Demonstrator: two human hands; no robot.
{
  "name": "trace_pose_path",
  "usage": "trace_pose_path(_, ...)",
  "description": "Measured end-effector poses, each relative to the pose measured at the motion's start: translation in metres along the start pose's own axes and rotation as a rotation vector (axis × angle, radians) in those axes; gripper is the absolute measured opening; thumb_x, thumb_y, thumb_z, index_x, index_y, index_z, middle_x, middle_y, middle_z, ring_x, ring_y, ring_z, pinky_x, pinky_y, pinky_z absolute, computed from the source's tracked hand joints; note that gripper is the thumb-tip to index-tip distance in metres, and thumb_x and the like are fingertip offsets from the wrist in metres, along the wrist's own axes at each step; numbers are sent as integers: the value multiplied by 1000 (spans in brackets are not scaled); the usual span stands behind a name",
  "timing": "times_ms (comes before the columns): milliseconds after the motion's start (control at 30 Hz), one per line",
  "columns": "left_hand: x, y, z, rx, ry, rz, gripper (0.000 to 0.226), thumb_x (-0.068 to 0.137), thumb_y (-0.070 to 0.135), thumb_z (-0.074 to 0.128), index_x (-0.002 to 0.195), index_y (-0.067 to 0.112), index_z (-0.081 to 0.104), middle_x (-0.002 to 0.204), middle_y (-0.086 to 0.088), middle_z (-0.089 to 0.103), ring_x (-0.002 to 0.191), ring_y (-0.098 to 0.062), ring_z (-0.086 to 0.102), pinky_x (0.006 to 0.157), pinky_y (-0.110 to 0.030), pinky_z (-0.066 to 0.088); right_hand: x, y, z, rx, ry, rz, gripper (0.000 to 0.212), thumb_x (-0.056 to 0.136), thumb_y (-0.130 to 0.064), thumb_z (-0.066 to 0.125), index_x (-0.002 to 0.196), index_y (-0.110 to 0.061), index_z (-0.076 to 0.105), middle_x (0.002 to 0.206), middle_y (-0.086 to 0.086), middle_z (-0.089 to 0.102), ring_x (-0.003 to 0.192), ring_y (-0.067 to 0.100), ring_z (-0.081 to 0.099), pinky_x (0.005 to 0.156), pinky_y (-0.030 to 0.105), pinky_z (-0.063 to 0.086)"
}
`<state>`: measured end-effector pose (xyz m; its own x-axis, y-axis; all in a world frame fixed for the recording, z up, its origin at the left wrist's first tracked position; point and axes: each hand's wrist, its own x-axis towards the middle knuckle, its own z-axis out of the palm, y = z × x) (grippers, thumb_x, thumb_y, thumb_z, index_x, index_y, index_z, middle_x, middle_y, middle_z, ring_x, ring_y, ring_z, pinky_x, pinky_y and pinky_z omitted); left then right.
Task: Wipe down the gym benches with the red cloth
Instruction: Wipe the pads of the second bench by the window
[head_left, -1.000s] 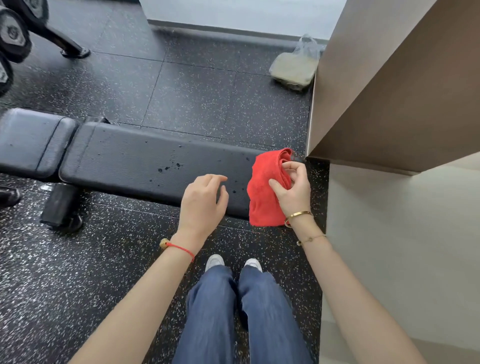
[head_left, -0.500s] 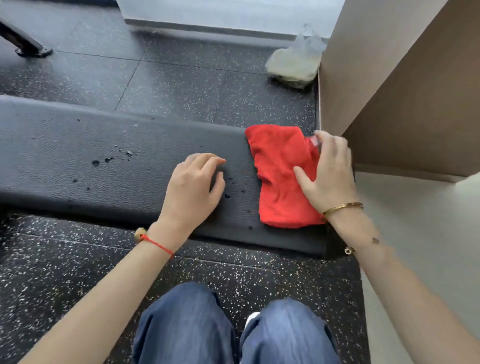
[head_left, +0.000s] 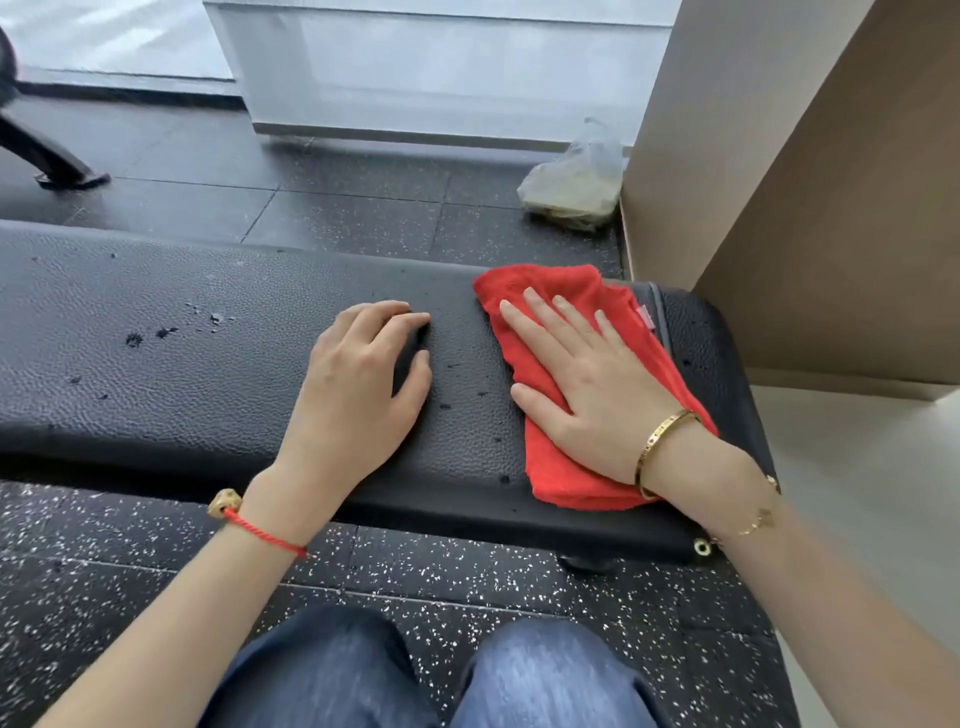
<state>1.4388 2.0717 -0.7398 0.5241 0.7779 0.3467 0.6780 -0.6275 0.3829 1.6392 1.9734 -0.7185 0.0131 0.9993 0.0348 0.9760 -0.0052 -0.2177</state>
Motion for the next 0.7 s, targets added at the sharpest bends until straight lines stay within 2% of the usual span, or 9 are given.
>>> trace_pose_path(100,-1,0,0,3,-2,6,36,94,23,56,128,11,60,132,-4,58,129,-24,46,111,-41,35,-11,16,-2,51,29,64,70,90,-56,36,151,-42,4,161,-9,-1,149,14,0,121,39,-2)
trace_pose_path(200,-2,2,0,40,-2,7,37,95,24,55,129,11,59,134,-5,57,130,-25,45,111,-39,33,8,34,-4,-89,0,232,64,91,-61,28,148,-49,2,161,-12,-5,149,20,-3,118,52,-8)
trace_pose_path(267,-2,4,0,66,-8,12,37,95,24,54,129,10,58,134,-6,56,130,-26,45,112,-38,32,24,33,-3,-95,-24,284,58,94,-57,27,147,-51,3,161,-13,-6,149,24,-5,115,57,-10)
trace_pose_path(400,-3,5,-1,66,-17,15,37,96,25,53,130,10,57,135,-7,55,131,-26,44,112,-38,31,20,14,4,-44,-12,242,54,97,-47,29,148,-49,9,161,-9,-6,148,26,-5,118,52,-6)
trace_pose_path(567,-4,3,-2,42,-21,24,37,96,24,53,130,10,58,135,-8,55,130,-27,44,113,-37,31,-29,6,8,-57,66,109,55,95,-49,33,146,-52,13,161,-13,0,149,21,2,119,44,-1)
trace_pose_path(700,-4,5,0,48,-16,29,37,96,25,53,130,9,57,134,-9,56,129,-28,44,112,-40,32,-24,50,-4,-49,39,304,53,96,-46,33,145,-52,14,161,-10,-1,149,23,2,119,45,-1)
